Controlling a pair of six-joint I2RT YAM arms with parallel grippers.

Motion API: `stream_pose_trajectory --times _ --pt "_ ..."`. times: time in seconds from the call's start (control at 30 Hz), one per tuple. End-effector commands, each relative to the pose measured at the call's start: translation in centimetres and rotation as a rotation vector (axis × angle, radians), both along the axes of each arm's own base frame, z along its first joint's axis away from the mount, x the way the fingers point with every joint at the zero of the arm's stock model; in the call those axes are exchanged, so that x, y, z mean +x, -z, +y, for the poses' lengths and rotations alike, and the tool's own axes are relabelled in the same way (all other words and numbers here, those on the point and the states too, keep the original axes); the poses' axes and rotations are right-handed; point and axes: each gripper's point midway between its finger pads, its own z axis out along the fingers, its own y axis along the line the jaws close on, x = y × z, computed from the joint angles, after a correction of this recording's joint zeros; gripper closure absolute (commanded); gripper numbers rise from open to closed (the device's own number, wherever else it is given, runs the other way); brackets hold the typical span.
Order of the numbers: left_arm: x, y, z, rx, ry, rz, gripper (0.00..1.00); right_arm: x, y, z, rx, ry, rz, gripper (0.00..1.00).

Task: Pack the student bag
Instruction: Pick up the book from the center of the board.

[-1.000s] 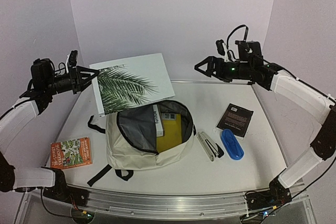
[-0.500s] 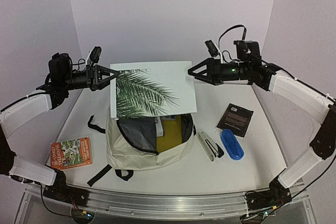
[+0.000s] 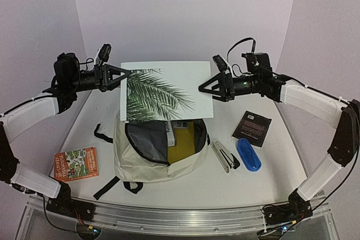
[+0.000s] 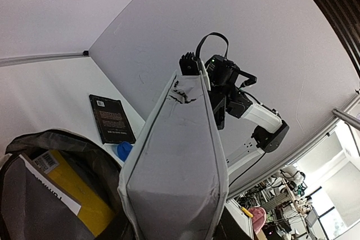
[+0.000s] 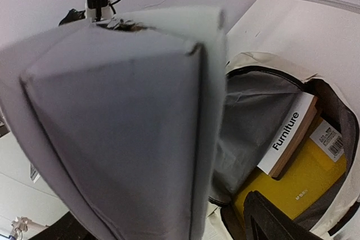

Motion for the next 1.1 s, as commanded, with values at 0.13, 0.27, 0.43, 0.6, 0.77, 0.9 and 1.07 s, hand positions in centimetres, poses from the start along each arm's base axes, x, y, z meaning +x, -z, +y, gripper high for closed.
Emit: stream_pose_trajectory --times 0.13,0.27,0.43,0.6,0.77,0.9,1.07 --pt "0.2 -3.1 -2.1 -0.048 0.053 -0.122 0.71 -2.3 -4.6 0.1 0.16 -0.088 -0.056 0.32" --pt "0.4 -2.7 -2.2 -0.043 0.05 -0.107 0.66 -2.2 -4.9 0.0 0.169 -0.061 -0.055 0.46" --pt "2.0 -0.9 -1.8 0.007 -0.056 -0.033 0.49 -1.7 -5.0 0.0 0.175 -0.024 -0.037 0.69" --pt "4.2 3.2 -0.2 0.142 -0.243 0.108 0.18 -1.0 -5.0 -0.3 0.173 0.016 -0.03 0.76" --pt "3.9 8.3 2.4 0.284 -0.397 0.235 0.07 0.3 -4.5 -1.4 0.163 0.095 -0.02 0.78" --pt "2.8 12.5 4.2 0.373 -0.472 0.353 0.04 2.4 -3.5 -3.2 0.139 0.197 0.015 0.78" --pt "1.5 17.4 5.0 0.481 -0.474 0.522 0.08 4.1 -1.1 -4.6 0.058 0.288 0.057 0.77"
